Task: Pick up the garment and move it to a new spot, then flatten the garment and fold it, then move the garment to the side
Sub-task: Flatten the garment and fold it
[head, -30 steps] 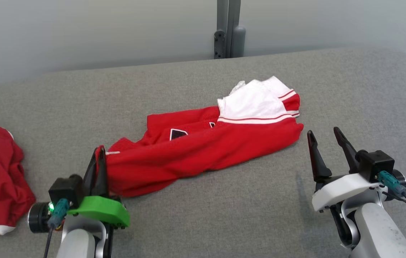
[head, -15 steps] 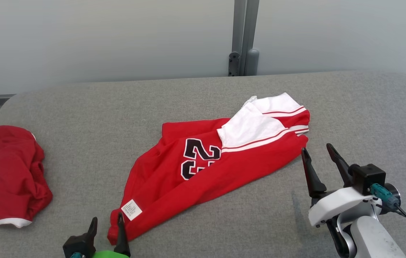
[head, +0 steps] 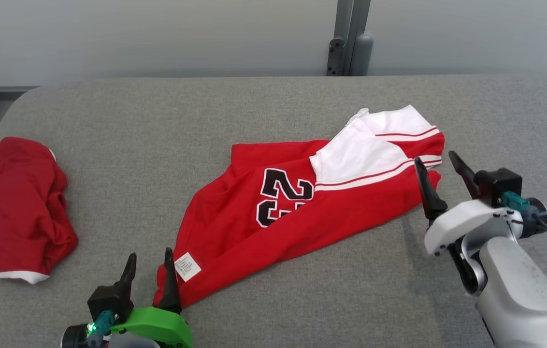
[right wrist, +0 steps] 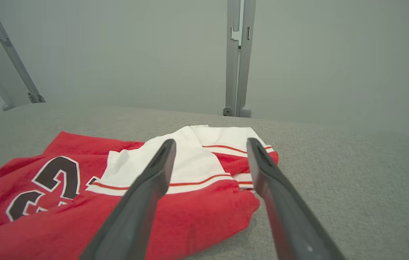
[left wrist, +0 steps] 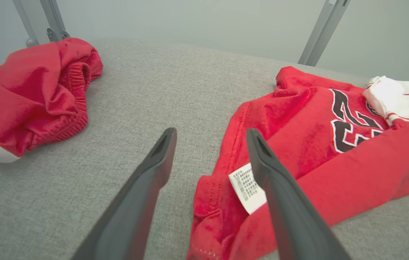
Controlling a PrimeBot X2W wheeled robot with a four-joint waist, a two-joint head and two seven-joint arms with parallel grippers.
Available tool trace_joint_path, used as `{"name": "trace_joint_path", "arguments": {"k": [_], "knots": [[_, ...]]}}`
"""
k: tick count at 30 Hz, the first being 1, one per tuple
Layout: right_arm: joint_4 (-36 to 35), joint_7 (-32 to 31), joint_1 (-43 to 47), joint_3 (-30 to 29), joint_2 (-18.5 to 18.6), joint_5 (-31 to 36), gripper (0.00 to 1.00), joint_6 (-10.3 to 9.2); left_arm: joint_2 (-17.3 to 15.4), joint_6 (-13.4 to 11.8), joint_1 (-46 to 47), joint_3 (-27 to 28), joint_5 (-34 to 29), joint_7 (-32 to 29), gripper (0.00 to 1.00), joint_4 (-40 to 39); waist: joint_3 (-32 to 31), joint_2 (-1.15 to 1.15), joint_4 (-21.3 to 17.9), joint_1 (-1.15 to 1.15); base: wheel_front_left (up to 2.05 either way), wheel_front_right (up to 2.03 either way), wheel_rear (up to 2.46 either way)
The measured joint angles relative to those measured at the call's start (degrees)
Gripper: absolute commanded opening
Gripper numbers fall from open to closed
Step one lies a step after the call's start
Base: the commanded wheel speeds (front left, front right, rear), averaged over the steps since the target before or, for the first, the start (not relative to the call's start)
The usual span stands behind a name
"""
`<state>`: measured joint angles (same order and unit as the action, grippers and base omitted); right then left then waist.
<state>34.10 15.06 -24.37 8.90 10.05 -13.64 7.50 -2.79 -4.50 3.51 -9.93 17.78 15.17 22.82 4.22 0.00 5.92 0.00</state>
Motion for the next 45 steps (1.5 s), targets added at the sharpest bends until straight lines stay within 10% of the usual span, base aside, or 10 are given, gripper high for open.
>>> {"name": "trace_joint_path", "arguments": {"k": [12,38,40,41,45], "knots": [[16.47,-4.82,-18.46,10.55,5.94,-8.05,1.0,0.0,-0.01,-0.52,4.65,-5.01,0.87,0.0,1.0,-1.41,7.29,0.0,4.53,0.0,0.0,0.0,0.0],[24.85,-6.38,-29.42,28.91,11.77,-22.65,1.0,0.0,-0.02,-1.81,8.03,-8.65,3.27,0.0,1.0,-3.0,16.11,0.0,12.38,0.0,0.0,0.0,0.0],[25.06,-5.78,-29.92,29.83,11.8,-23.29,0.75,0.0,-0.01,-1.82,8.05,-8.58,3.27,0.0,1.0,-3.05,16.24,0.0,12.38,0.0,0.0,0.0,0.0],[25.12,-5.43,-30.06,30.26,11.81,-23.5,0.47,0.0,-0.01,-1.83,8.05,-8.56,3.27,0.0,1.0,-3.07,16.27,0.0,12.35,0.0,0.0,0.0,0.0],[25.55,-4.15,-30.4,31.98,11.78,-24.47,0.21,0.0,-0.01,-1.97,8.05,-8.55,3.35,0.0,1.0,-2.98,16.18,0.0,12.1,0.0,0.0,0.0,0.0]]}}
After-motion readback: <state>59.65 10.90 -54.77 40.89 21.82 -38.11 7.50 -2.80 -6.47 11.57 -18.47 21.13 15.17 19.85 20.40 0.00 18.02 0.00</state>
